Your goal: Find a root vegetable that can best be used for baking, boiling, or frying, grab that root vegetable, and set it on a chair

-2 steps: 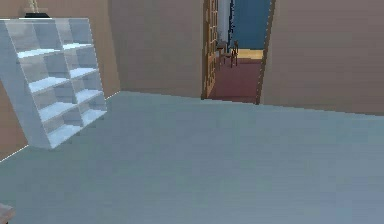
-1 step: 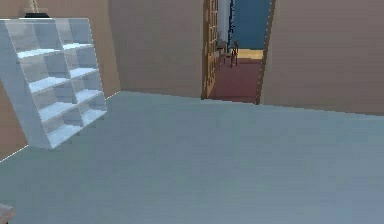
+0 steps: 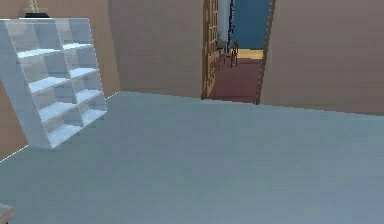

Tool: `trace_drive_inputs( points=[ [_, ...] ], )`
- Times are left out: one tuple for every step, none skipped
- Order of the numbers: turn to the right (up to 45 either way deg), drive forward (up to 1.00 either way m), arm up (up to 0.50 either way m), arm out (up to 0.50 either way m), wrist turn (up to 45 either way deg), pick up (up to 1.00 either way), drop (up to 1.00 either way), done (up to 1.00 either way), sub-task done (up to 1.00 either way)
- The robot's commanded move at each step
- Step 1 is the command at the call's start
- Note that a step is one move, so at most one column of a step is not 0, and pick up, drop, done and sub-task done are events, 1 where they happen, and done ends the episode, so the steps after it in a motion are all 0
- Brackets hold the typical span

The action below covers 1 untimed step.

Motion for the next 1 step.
trace_drive_inputs(
  points=[
    [0.0,0.0,0.0,0.0,-45.0,0.0,0.0,0.0,0.0]
  ],
)
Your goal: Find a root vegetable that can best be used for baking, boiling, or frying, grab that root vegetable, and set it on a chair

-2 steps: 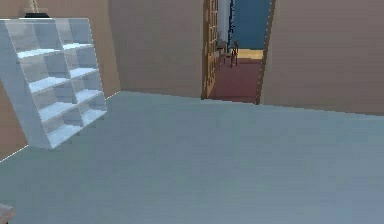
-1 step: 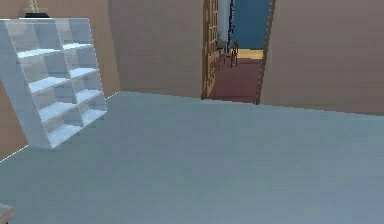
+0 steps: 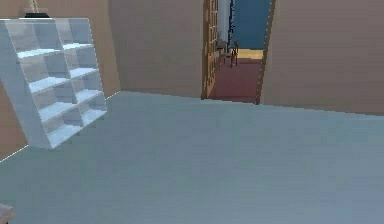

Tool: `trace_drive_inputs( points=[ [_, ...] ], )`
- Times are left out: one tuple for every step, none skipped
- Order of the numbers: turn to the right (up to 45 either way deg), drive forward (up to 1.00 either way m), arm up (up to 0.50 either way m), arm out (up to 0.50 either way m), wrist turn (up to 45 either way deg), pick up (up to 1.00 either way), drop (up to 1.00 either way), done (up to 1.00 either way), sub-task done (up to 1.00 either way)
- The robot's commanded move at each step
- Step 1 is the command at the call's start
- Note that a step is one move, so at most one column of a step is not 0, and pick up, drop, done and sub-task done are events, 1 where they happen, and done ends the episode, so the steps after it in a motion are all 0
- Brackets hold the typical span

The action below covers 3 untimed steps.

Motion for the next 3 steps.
trace_drive_inputs(
  points=[
    [0.0,0.0,0.0,0.0,-45.0,0.0,0.0,0.0,0.0],
    [0.0,0.0,0.0,0.0,-45.0,0.0,0.0,0.0,0.0],
    [0.0,0.0,0.0,0.0,-18.0,0.0,0.0,0.0,0.0]
  ],
)
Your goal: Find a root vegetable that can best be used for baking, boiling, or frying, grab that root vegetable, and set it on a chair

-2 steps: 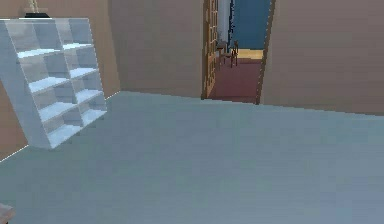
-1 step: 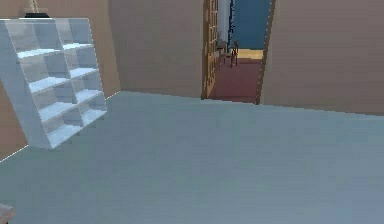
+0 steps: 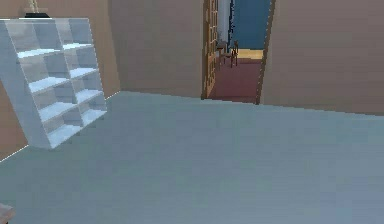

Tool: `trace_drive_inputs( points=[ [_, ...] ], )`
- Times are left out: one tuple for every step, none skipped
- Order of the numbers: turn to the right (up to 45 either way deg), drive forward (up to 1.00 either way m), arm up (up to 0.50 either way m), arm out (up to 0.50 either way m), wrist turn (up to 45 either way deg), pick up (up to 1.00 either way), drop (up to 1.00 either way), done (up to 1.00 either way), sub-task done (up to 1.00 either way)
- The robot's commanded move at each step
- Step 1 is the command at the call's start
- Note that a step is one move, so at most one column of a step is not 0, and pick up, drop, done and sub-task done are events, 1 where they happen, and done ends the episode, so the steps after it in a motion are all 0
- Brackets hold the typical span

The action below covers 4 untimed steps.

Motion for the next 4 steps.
trace_drive_inputs(
  points=[
    [0.0,0.0,0.0,-0.4,0.0,0.0,0.0,0.0,0.0],
    [12.0,0.0,0.0,0.0,0.0,0.0,0.0,0.0,0.0],
    [0.0,1.0,0.0,0.0,0.0,0.0,0.0,0.0,0.0],
    [0.0,1.0,0.0,0.0,0.0,0.0,0.0,0.0,0.0]
  ],
)
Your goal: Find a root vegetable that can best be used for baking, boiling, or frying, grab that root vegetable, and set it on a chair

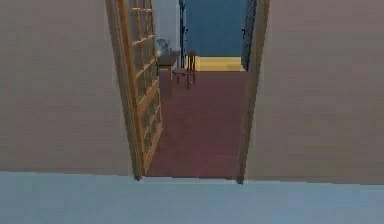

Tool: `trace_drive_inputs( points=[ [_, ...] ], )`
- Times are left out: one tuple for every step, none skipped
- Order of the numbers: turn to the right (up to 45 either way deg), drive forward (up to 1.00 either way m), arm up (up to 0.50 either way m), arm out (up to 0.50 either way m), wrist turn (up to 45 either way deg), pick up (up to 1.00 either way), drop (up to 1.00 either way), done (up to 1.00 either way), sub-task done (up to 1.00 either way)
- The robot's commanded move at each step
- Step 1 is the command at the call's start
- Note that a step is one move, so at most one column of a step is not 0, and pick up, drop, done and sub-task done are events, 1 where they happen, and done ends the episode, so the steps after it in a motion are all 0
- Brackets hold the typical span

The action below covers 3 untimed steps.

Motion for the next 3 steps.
trace_drive_inputs(
  points=[
    [0.0,1.0,0.0,0.0,0.0,0.0,0.0,0.0,0.0],
    [0.0,1.0,0.0,0.0,0.0,0.0,0.0,0.0,0.0],
    [0.0,1.0,0.0,0.0,0.0,0.0,0.0,0.0,0.0]
  ],
)
